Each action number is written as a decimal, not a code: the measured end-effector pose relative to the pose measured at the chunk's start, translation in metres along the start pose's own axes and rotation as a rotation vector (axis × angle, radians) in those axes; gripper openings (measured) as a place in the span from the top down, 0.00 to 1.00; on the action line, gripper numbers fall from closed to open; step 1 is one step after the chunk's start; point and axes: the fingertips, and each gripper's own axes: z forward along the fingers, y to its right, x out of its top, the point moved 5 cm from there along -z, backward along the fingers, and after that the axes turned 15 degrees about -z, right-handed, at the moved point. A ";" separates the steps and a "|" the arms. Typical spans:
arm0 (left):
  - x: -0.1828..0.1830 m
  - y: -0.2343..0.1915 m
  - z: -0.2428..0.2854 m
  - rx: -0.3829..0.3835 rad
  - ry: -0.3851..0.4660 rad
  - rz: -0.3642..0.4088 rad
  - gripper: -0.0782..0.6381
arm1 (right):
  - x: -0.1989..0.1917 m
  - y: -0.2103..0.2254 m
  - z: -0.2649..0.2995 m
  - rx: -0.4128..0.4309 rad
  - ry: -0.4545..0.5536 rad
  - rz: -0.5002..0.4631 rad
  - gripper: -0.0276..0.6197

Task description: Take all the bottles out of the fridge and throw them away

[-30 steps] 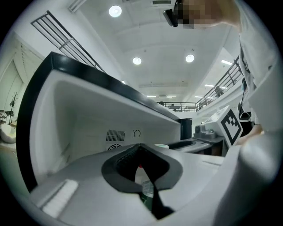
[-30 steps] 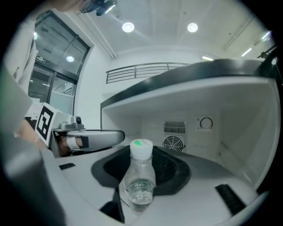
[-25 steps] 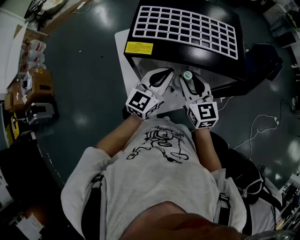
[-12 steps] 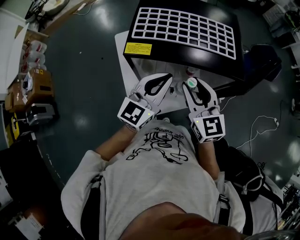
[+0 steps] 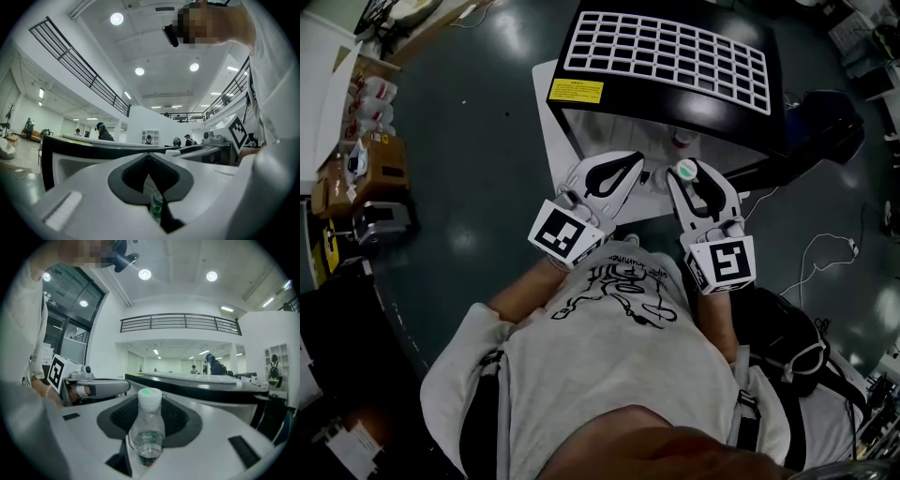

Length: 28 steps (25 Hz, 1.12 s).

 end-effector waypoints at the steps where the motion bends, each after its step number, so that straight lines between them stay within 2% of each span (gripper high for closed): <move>1: 0.000 0.002 0.000 0.001 0.002 0.000 0.88 | 0.000 0.000 -0.001 0.002 0.002 -0.001 0.72; 28: -0.004 0.054 0.001 0.005 0.028 -0.009 0.88 | 0.008 0.003 -0.047 0.032 0.015 -0.030 0.72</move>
